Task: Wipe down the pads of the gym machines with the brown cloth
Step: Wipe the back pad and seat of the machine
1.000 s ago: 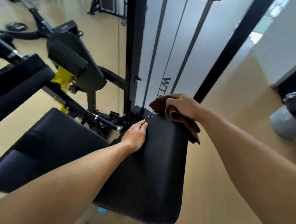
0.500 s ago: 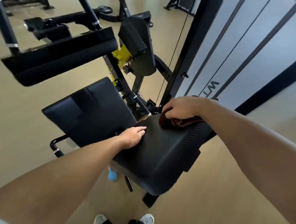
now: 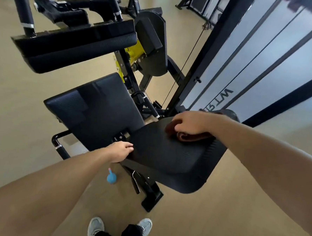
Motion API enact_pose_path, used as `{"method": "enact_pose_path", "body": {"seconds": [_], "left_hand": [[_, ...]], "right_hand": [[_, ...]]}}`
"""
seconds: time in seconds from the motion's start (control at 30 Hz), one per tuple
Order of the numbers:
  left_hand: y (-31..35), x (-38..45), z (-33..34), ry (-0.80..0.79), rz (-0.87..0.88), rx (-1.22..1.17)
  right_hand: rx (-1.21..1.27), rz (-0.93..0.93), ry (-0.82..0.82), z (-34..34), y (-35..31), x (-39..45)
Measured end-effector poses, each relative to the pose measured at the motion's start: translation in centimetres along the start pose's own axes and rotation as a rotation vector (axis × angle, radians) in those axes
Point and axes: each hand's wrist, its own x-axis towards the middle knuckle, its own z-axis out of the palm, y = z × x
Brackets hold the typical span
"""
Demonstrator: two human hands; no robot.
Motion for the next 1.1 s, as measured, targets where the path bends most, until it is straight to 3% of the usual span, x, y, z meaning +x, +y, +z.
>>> {"method": "enact_pose_path", "body": {"seconds": [0.07, 0.13, 0.37, 0.5, 0.77, 0.93, 1.1], "left_hand": [[-0.2, -0.5, 0.0, 0.0, 0.007, -0.016], [-0.8, -0.8, 0.1, 0.0, 0.006, -0.045], [-2.0, -3.0, 0.4, 0.015, -0.023, -0.154], [-2.4, -4.4, 0.5, 0.071, -0.086, -0.195], [-1.1, -10.1, 3.5, 0.199, -0.184, -0.262], [1.9, -12.4, 5.8, 0.204, -0.157, -0.369], [4.1, -13.1, 7.0, 0.32, -0.138, -0.626]], "right_hand": [[-0.026, 0.145, 0.054, -0.4, 1.4, 1.3], [-0.032, 0.162, 0.036, -0.2, 1.1, 2.1], [0.174, -0.163, -0.191, 2.1, -6.9, 0.0], [0.08, -0.364, -0.273, 4.4, -11.3, -2.9], [-0.559, -0.537, 0.004, 7.0, -11.4, -9.0], [-0.728, -0.601, 0.204, 8.4, -8.5, -12.4], [-0.761, -0.626, 0.223, 8.5, -9.0, -11.2]]}}
